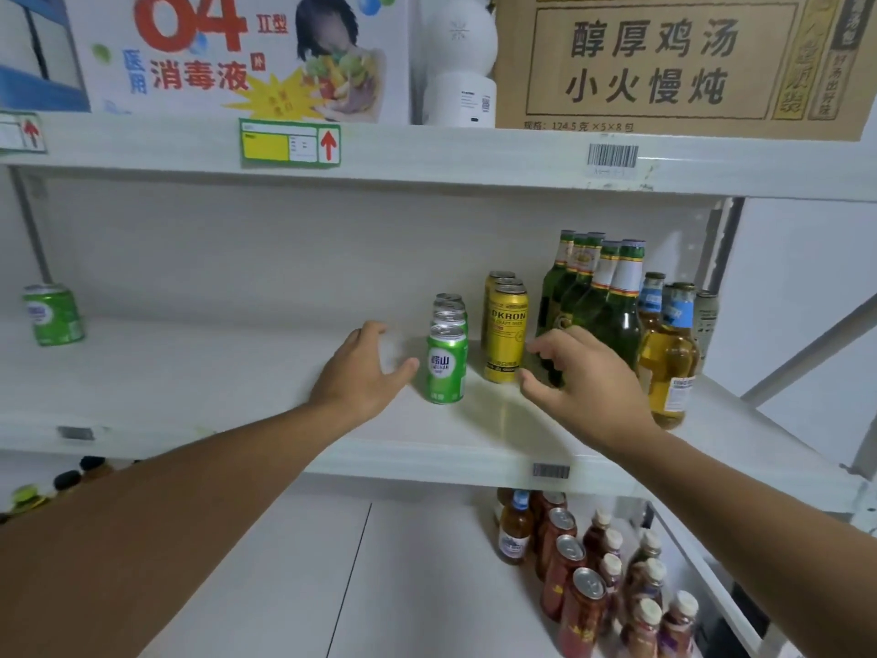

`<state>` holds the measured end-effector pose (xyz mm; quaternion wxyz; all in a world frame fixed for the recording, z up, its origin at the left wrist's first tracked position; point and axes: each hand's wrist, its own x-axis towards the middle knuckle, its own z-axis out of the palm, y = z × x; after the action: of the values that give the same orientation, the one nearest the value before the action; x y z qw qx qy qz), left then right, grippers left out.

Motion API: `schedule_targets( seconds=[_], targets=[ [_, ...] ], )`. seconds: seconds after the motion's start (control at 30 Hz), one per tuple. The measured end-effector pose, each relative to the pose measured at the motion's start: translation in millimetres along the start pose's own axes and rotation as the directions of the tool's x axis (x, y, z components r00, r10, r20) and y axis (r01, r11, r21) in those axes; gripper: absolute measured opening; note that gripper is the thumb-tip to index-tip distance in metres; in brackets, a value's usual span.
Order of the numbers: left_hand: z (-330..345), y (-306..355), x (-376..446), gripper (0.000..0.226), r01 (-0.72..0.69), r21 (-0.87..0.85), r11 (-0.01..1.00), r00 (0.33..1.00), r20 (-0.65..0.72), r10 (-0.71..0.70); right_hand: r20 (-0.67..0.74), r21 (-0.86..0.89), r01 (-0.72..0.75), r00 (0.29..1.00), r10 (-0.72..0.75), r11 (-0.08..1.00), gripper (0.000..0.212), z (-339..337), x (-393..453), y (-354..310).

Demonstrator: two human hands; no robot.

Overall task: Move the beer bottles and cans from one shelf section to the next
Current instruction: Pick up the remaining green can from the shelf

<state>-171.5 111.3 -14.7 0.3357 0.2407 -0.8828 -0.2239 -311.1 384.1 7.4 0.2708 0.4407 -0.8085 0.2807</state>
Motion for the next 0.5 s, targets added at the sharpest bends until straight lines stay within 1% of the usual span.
schedule_targets(
  seconds=[0.1,0.23,0.33,0.5],
  targets=[
    [-21.8,-20.4,-10.2,0.068,-0.021,0.043,0.999,1.0,0.007,0.02,0.099,0.027,0.021,0.995,-0.024,0.999,0.051,21.6,14.5,-32.6],
    [-57.0,-51.9,-25.8,0.06,-0.043,0.107,0.993,0.999,0.03,0.04,0.214,0.022,0.05,0.975,-0.054,0.999,0.065,58.0,32.3,-81.1],
    [-88.3,-82.6,-34.8,0.054,-0.025,0.167,0.986,0.999,0.039,0.019,0.26,0.052,0.087,0.961,-0.097,0.995,0.064,87.1,43.3,-123.6],
    [-141.5,-143.0,-51.3,0.048,0.077,0.199,0.977,0.997,-0.011,-0.077,0.324,0.174,0.115,0.931,-0.167,0.978,0.063,137.3,60.7,-196.4]
  ],
)
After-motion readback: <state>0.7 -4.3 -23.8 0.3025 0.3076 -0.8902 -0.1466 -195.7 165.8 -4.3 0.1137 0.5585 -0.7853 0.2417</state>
